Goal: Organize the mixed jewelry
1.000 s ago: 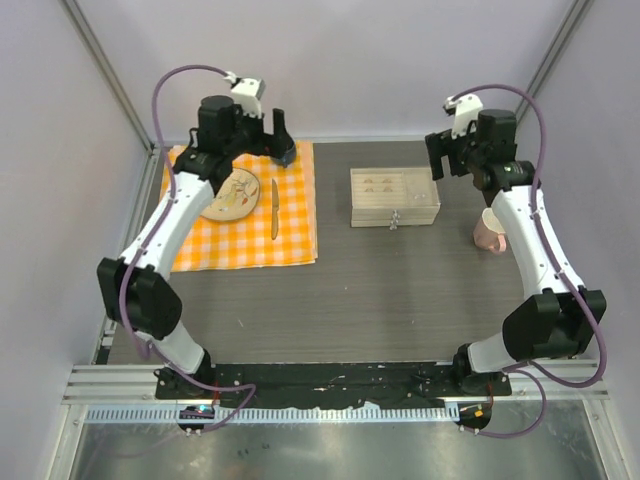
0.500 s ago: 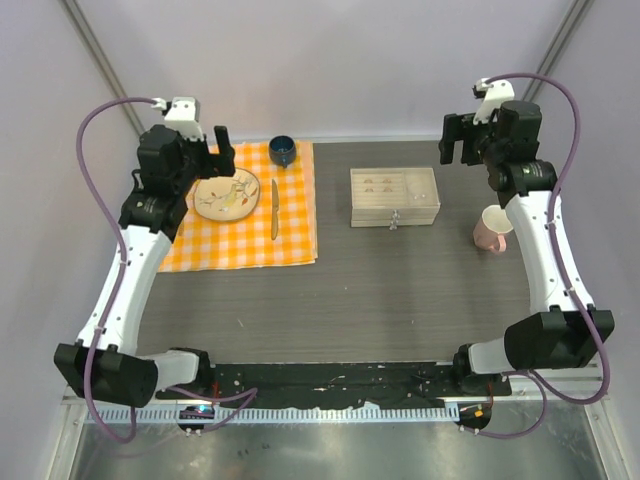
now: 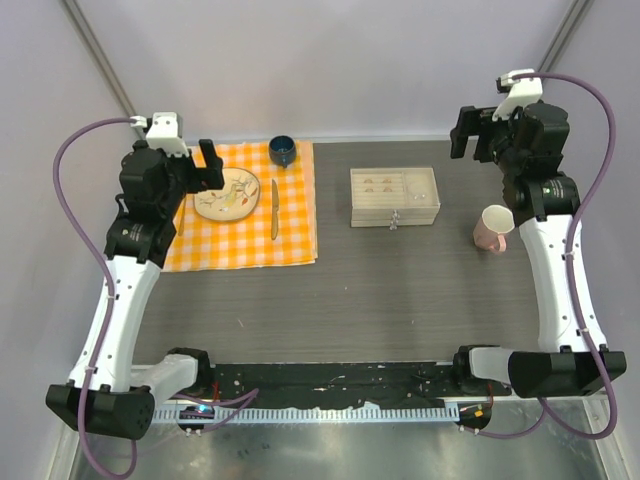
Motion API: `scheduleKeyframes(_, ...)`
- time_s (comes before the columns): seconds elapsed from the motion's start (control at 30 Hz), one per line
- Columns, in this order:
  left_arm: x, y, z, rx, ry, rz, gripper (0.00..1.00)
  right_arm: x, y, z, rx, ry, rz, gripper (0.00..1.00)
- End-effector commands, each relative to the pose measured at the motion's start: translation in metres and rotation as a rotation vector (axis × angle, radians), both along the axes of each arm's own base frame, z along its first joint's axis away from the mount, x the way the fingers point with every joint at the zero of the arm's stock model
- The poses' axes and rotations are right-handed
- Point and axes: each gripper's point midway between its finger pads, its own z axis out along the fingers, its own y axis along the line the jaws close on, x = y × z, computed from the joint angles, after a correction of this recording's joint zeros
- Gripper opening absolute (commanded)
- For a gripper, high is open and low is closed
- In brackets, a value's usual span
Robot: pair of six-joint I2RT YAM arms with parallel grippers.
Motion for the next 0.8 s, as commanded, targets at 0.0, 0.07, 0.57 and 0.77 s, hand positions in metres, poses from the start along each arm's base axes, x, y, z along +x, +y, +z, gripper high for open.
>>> scheduleKeyframes(0.0,-0.006,0.005,0.017,-0.004,-0.056,0.018,1.0,-0.013,-0.003,0.038,0.004,-0.097,-0.02,0.99)
scheduleKeyframes(0.07,-0.005,0.004,0.019,-0.012,-0.059,0.018,1.0,-0.014,-0.004,0.038,-0.003,-0.095,-0.023,0.99)
scheduleKeyframes(0.57,-0.003,0.0,0.03,-0.027,-0.096,0.0,1.0,-0.015,-0.009,0.038,-0.035,-0.098,-0.038,0.99)
scheduleKeyframes(0.77,-0.004,0.001,0.034,-0.023,-0.105,0.0,1.0,-0.015,-0.007,0.041,-0.035,-0.106,-0.028,1.0)
